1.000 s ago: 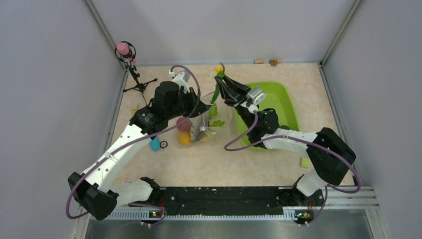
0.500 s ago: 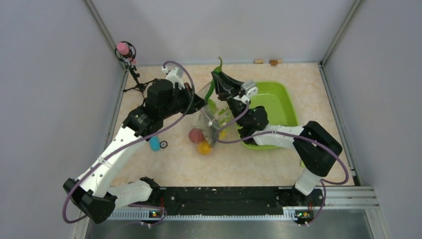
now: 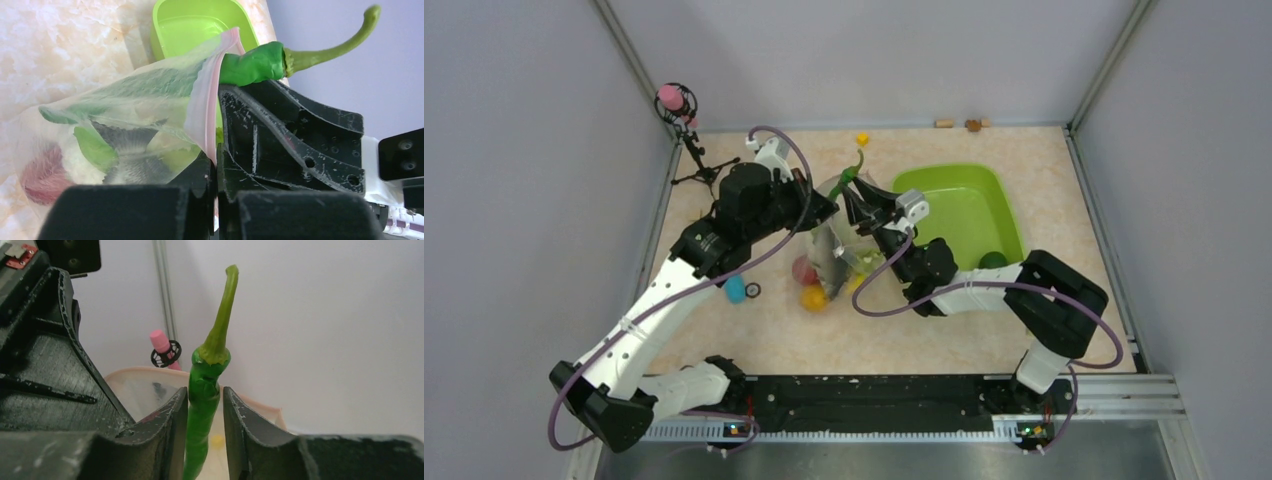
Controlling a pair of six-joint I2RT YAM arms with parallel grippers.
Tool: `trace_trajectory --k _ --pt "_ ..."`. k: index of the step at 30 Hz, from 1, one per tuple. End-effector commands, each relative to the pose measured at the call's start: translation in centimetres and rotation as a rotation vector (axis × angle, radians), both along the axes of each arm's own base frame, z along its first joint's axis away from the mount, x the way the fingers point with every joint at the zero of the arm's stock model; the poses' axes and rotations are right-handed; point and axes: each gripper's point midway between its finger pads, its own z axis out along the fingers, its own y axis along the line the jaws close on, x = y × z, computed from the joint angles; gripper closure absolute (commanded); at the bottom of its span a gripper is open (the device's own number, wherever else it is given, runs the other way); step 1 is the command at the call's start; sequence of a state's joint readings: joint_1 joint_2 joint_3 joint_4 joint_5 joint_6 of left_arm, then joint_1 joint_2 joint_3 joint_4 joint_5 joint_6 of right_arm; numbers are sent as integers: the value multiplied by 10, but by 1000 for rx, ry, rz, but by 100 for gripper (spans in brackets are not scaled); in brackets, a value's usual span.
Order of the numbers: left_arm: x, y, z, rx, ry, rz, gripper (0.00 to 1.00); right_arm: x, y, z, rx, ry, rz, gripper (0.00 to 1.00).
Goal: Place the food in the zip-top bag and seal the zipper
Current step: Place the fake vegetable in the zipper food storage bag.
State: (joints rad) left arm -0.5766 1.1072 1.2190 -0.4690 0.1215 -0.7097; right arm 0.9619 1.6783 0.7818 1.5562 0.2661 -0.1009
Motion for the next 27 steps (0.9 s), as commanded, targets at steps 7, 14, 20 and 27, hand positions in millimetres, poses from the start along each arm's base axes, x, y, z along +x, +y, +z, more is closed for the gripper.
trace_trajectory --k 7,14,20,27 --pt "4 8 39 -84 -145 42 100 -5 11 20 -143 177 66 47" --pt "5 9 34 -85 -147 50 100 -11 -6 26 -227 415 58 30" --pt "4 10 29 -80 -153 50 100 -11 -35 30 -205 511 -34 27" --pt "6 8 26 -74 -150 43 100 -12 -27 58 -149 462 10 33"
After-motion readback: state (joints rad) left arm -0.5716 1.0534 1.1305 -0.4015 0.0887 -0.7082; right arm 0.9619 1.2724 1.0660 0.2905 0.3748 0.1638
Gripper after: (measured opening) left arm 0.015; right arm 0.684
